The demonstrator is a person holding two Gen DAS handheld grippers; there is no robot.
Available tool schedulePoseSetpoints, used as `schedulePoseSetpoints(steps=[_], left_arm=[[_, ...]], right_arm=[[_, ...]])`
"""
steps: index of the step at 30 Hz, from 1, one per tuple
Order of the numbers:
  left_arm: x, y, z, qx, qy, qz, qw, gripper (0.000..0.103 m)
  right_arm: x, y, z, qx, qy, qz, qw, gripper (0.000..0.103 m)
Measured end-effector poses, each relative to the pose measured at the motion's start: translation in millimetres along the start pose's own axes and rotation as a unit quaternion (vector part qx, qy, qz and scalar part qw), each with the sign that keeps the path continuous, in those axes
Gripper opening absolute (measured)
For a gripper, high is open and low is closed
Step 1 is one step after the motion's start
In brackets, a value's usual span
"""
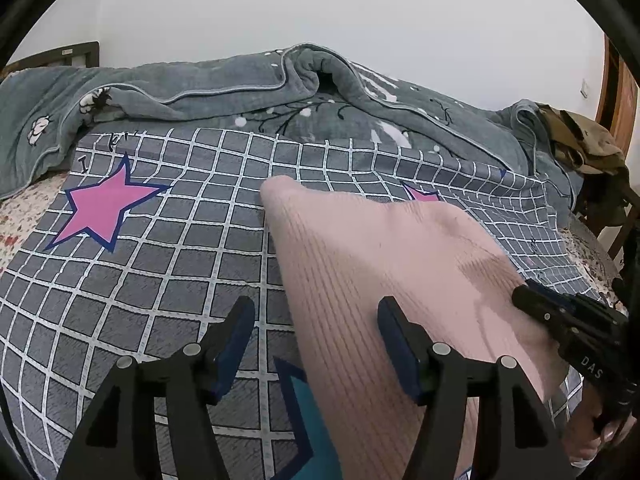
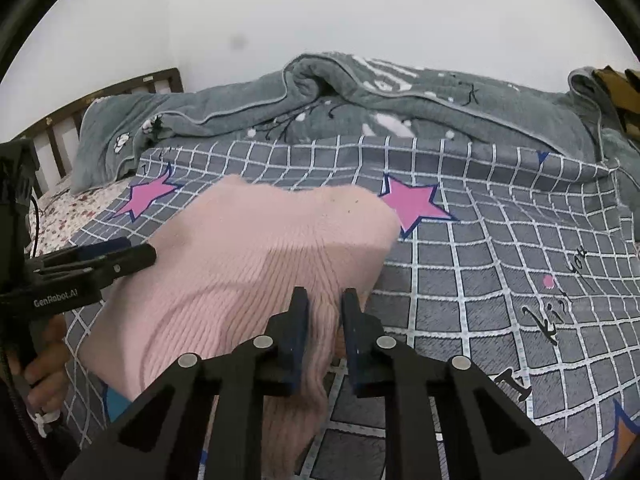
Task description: Fold small clothes
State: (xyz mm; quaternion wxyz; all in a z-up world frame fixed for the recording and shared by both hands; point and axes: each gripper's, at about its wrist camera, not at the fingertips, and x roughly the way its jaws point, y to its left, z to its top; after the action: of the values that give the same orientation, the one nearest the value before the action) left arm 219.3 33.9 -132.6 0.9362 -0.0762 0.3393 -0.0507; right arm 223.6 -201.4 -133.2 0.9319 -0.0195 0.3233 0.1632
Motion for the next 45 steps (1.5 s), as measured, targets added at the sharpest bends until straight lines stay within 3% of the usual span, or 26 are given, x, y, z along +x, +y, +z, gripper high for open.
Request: schedulePoseSetpoints(steps=[6, 10, 14, 18, 23, 36, 42, 45], left_arm=[[-6.0, -0.7, 1.4, 0.001, -0.010, -0.010, 0.9999, 0.062], [-10.4, -0.8, 2.6, 0.000, -0.023, -0.008, 0.9997, 0.062], [-6.9, -2.0, 2.1, 0.004, -0.015, -0.008, 0.9998, 0.062], [-4.6, -3.5, 0.3, 0.007, -0.011, -0.004, 0.9999, 0.062], [-4.9, -2.3, -1.3, 0.003, -0.010, -0.006, 0.9999, 0.062], [-23.4, 3.2, -14.1, 0.001, -0.015, -0.017, 0.9997, 0.062], [-31.6, -6.0, -26.3, 0.007, 0.005, -0.033, 0.9994, 0.062], [-34.5, -13.6, -39.7, 0.004, 0.017, -0.038, 0.9991, 0.062]], right_arm=[[1.8, 0.7, -2.4, -0.005, -0.004, -0.001, 1.000, 0.011], [-6.9, -8.9, 2.1, 0.025, -0.020, 0.025, 0.999, 0.011], [6.9, -8.9, -2.3, 0.027, 0.013, 0.014, 0.999, 0.011], [7.1, -3.5, -3.6, 0.005, 0.017, 0.003, 1.000, 0.014], [3.0, -8.4, -3.8, 0.023, 0.017, 0.020, 0.999, 0.024], [-8.7, -12.3, -5.2, 0.024, 0.016, 0.007, 1.000, 0.025], [-22.2, -9.0, -17.7, 0.021, 0.018, -0.004, 1.000, 0.025], [-39.1, -4.3, -19.7, 0.027, 0.014, -0.005, 1.000, 0.034]])
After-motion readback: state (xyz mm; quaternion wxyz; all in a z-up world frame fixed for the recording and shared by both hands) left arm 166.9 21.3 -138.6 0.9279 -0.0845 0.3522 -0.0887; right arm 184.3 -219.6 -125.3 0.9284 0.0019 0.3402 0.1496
